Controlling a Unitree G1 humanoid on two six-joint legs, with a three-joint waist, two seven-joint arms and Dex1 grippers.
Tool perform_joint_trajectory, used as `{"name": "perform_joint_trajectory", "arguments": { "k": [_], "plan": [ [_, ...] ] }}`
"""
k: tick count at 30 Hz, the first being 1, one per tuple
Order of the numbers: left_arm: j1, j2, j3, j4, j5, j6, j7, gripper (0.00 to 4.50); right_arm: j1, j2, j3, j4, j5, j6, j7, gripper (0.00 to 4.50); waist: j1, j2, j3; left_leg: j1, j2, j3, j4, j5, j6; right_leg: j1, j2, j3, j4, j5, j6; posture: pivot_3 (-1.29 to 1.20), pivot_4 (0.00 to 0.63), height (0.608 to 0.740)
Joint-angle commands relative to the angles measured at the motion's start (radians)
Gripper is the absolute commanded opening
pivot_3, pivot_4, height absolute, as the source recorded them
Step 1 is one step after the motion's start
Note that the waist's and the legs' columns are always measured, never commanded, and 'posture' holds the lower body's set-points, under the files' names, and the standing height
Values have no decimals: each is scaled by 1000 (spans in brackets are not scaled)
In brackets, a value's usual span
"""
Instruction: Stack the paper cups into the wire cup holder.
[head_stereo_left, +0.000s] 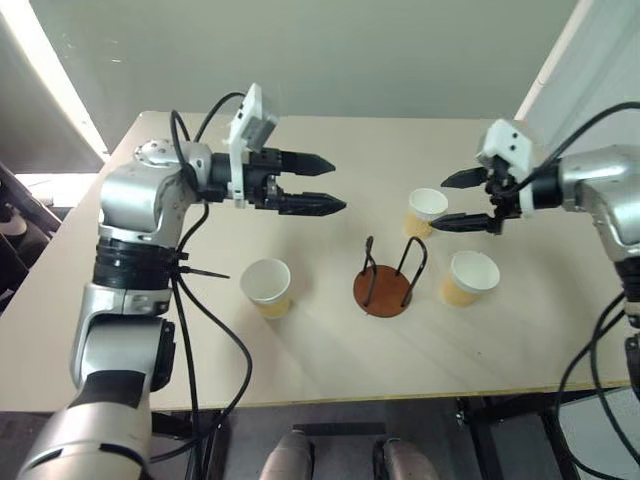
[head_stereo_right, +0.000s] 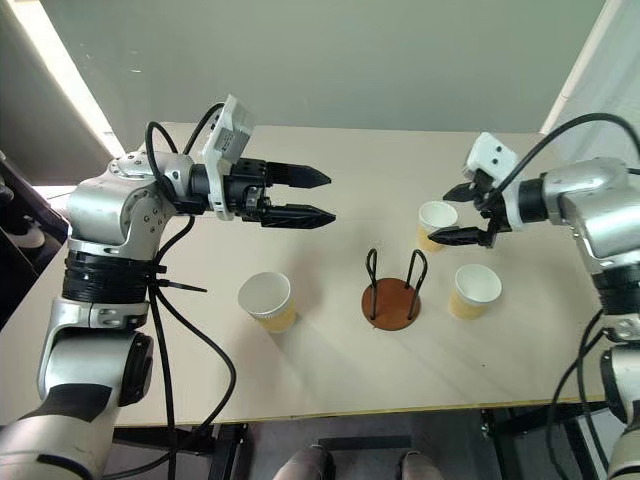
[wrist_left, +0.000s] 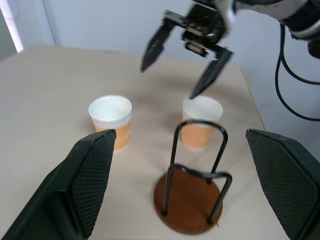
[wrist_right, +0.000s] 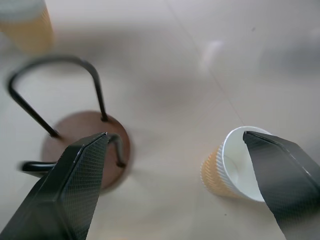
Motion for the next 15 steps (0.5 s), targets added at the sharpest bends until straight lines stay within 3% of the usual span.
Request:
{"name": "perform_joint_trajectory", "arguments": {
  "k": [1,6,15],
  "plan": [
    [28,51,-15,-61,3,-15,-25,4460,-59,33,22,103,-92,-102,35,4500,-1,0,0,-1,0,0,0,4,-6,0,0,0,0,0,0,0,150,740],
    [62,108,-39,-70,38,-69,-33,4460,-116,95,48,280,-207,-237,48,4500,0,0,0,-4,1,0,-1,4,-8,-4,0,-1,-2,1,-2,0,150,740],
    [64,113,-28,-72,35,-78,-4,4460,-219,187,85,592,-400,-472,23,4500,-1,0,0,-5,1,-1,-2,4,-9,-7,-1,-2,0,2,-5,0,150,740]
  ]
}}
